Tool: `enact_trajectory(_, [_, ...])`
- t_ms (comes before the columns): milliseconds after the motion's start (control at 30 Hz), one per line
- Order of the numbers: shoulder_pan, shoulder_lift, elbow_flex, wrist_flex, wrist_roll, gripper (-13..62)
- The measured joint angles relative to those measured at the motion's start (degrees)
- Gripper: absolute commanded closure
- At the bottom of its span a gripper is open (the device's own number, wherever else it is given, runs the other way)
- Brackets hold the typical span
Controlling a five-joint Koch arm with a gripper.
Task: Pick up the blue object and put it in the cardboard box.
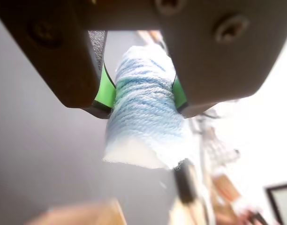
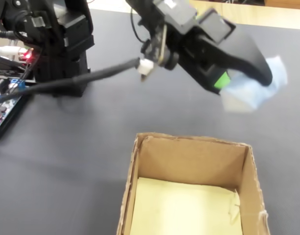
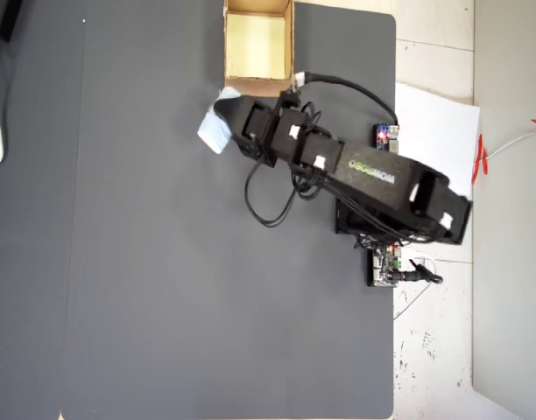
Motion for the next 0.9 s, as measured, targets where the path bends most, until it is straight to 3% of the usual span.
enact_trajectory(267, [14.85,0.00,-5.01,0.00,-0.26,41.8])
enact_trajectory(400, [21.88,-8.44,-11.78,3.78,-1.67,41.2])
enact_trajectory(633, [23.03,-9.14,-11.51,13.27,-1.58,20.2])
enact_trajectory(900, [23.38,-8.88,-10.55,13.80,-1.58,15.4])
